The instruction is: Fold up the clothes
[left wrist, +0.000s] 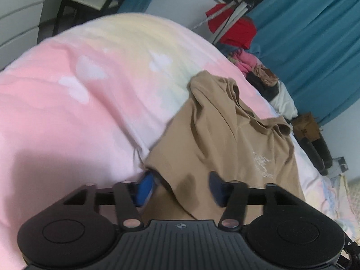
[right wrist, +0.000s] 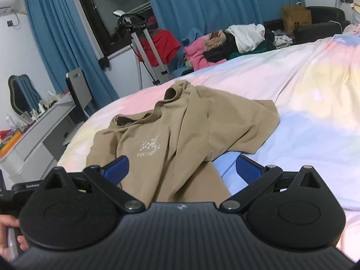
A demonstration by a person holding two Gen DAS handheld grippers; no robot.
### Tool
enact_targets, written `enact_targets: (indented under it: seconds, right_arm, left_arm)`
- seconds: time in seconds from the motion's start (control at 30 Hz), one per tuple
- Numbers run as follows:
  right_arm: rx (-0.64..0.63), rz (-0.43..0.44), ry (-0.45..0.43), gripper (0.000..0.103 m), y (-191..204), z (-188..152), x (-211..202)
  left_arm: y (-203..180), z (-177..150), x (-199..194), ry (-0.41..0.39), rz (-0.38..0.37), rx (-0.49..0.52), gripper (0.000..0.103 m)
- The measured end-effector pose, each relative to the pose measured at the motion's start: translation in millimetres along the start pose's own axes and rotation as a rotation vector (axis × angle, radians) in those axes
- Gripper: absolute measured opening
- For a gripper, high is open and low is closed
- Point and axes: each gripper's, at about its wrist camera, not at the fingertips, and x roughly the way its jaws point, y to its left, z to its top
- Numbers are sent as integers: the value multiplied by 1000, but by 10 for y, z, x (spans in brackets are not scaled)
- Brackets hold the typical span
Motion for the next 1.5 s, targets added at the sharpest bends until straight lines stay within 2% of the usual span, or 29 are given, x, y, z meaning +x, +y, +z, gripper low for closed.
enact_targets:
  seconds: [0.07, 0.1, 0.2, 0.3, 0.37, 0.43, 0.53, 0.63, 0.8, 0.9, 1.0, 1.2, 1.3, 1.33, 1.37, 1.4, 1.43, 1.47, 1.5]
  right_arm:
    - [3, -6, 16, 103, 2, -16, 88]
    - [10, -5, 26, 103, -5, -15, 134]
    - [44, 7, 58, 103, -36, -25, 252]
    - [61, 13, 78, 103, -52, -47, 299]
    - [61, 12, 83, 103, -49, -59, 296]
    - [61, 9, 84, 103, -45, -70, 279]
    - [65, 9, 81, 103, -44, -76, 243]
    - [60, 4, 68, 103, -51, -61, 209]
    - [62, -23, 65, 103, -92, -51, 265]
    - [56, -37, 74, 103, -95, -54, 367]
    - [24, -65, 78, 103, -82, -69, 515]
    - [-21, -97, 52, 103, -66, -79, 737]
    - [-64, -108, 17, 103, -35, -72, 759]
    - [-79, -107, 1, 103, -20, -67, 745]
    - [-95, -107, -14, 103, -5, -61, 732]
    - [-111, -100, -30, 103, 15, -52, 707]
    - [-125, -91, -43, 103, 41, -39, 679]
    - [-140, -82, -57, 103, 66, -25, 651]
    - [-154, -72, -71, 103, 95, -10, 619]
  left_arm:
    - [1, 18, 52, -20, -3, 12, 29]
    - [0, 23, 84, -27, 3, 23, 25]
    - [11, 30, 185, -38, 30, 65, 21]
    - [29, 41, 204, -49, 25, 60, 14]
    - [23, 65, 135, -84, 23, 51, 8]
    - [17, 139, 14, -142, 18, 36, 7]
    - [1, 371, -190, -230, 10, 29, 6]
    - [-76, 754, -356, -313, 49, 81, 6]
    - [-361, 1561, -328, -406, 190, 190, 6]
    - [-580, 1942, -99, -411, 293, 279, 6]
    - [-647, 2101, 250, -370, 395, 334, 6]
    - [-351, 1907, 785, -303, 418, 358, 8]
    - [-152, 1777, 768, -287, 400, 330, 21]
    - [-134, 1710, 703, -292, 404, 329, 37]
    - [-135, 1641, 628, -298, 415, 335, 57]
    - [-137, 1571, 552, -305, 425, 340, 67]
    - [-149, 1507, 462, -322, 445, 357, 85]
    - [-196, 1427, 351, -346, 461, 382, 97]
    - [-254, 1334, 231, -366, 458, 408, 99]
